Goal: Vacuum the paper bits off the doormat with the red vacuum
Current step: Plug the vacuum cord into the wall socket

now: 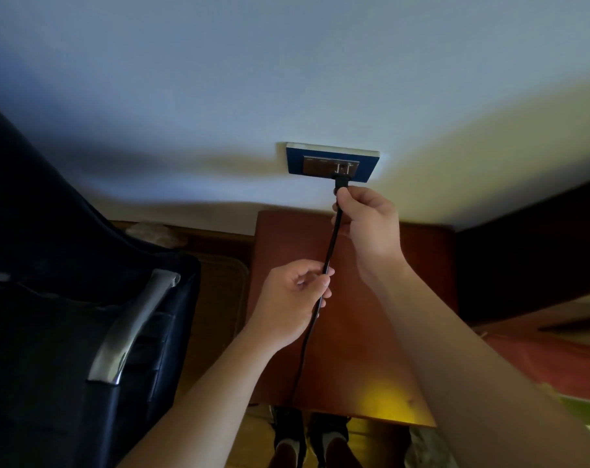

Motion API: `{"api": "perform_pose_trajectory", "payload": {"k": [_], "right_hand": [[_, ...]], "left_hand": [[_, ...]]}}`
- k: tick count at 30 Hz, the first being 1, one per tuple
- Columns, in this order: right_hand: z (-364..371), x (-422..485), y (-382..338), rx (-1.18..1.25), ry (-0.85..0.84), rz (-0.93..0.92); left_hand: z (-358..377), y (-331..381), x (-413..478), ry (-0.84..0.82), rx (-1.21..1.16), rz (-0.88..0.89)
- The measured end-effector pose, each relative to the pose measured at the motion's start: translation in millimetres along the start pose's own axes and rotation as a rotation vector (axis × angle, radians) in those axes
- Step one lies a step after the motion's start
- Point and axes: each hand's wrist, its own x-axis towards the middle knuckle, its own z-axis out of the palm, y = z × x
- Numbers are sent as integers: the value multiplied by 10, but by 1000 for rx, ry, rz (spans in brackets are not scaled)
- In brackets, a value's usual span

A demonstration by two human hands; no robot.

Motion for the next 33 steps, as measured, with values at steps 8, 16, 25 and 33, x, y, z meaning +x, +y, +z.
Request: {"api": "perform_pose_trajectory", "payload": {"k": [8, 16, 25, 33], "right_hand": [[19, 29, 9, -56, 1, 16], [125, -39, -81, -39, 88, 0], [197, 34, -166, 27, 174, 55], [206, 58, -240, 0, 180, 100]], "left_hand": [[-22, 42, 32, -5, -39, -6], [23, 39, 16, 6, -110, 10], [-43, 124, 75, 37, -145, 31], [-24, 172, 113, 18, -154, 12]]}}
